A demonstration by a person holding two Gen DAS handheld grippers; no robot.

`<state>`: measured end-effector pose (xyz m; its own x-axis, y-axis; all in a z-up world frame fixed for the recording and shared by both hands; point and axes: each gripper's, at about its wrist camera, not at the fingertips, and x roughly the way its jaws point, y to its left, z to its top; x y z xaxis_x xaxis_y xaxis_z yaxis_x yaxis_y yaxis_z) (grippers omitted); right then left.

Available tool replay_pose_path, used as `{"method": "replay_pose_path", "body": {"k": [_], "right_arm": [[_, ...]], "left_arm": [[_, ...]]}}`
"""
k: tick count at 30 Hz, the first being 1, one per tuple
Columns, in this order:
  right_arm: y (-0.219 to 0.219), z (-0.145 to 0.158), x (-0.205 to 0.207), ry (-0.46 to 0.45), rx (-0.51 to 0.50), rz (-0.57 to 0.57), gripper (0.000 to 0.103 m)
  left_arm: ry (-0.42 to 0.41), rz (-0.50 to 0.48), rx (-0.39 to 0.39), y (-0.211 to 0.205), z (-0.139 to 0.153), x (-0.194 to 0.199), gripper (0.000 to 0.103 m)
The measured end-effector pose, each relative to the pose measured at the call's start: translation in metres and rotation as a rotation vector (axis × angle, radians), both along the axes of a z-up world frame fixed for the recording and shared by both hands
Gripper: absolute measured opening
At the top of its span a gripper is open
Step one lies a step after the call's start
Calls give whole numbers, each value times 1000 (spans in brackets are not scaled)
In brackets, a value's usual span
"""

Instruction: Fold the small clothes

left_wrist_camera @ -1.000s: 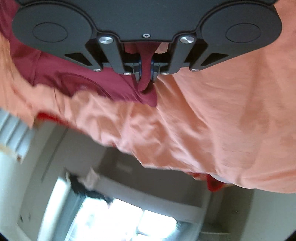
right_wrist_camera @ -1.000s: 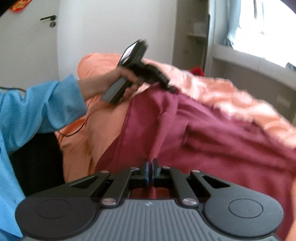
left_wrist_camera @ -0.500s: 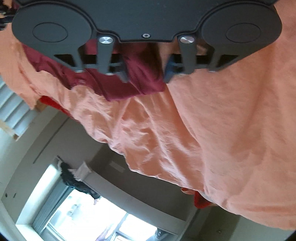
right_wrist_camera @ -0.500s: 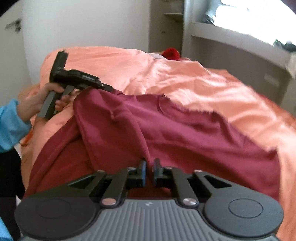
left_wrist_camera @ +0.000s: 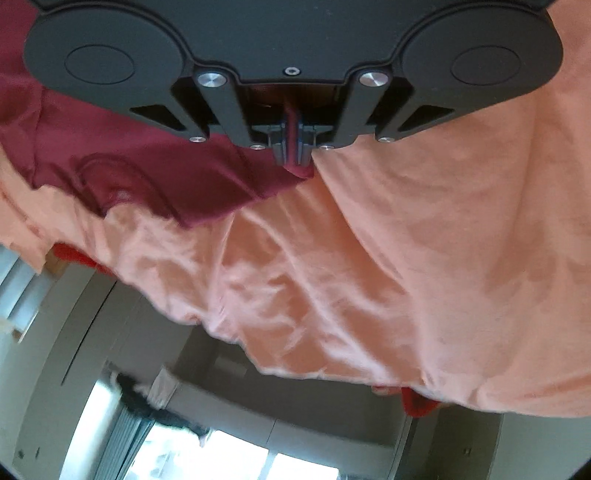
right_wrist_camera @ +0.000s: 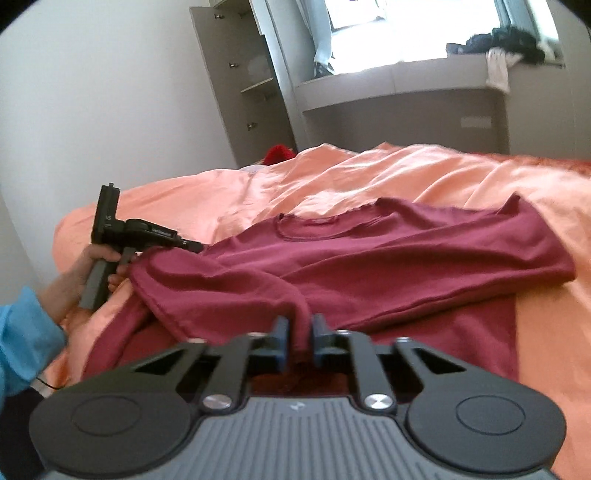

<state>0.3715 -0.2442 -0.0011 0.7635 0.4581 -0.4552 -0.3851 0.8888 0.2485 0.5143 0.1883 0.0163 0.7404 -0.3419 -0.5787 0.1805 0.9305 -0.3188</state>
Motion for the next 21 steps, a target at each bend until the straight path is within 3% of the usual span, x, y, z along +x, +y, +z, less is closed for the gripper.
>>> {"method": "replay_pose_path", "body": {"k": [3, 5, 8, 12, 14, 16, 17, 18, 19, 21], "right_arm": [[-2, 8, -7, -68, -10, -23, 5], [-2, 16, -13, -130, -15, -37, 5], [-4, 20, -15, -157, -16, -49, 5], [-9, 7, -6, -100, 2, -62, 5], [-10, -2, -5, -81, 7, -62, 5], [-12, -8, -6, -64, 43, -49, 11], [-14, -9, -8, -60, 68, -44, 13], [-16, -10, -9, -58, 87, -39, 18], [-16, -10, -10, -61, 98, -33, 30], [-18, -11, -15, -73, 116, -19, 42]], "left_arm": [[-166, 17, -109, 13, 10, -18, 4], [-217, 42, -157, 20, 12, -25, 4], [-171, 74, -138, 19, 6, -20, 5], [-110, 91, -103, 15, 1, -12, 7], [-99, 105, -129, 20, 1, -14, 17], [-79, 94, -167, 26, 3, -17, 40], [-72, 87, -173, 28, 4, -21, 46], [-65, 77, -172, 29, 6, -25, 55], [-61, 60, -164, 28, 9, -30, 61], [-47, 9, -132, 24, 15, -40, 65]]}}
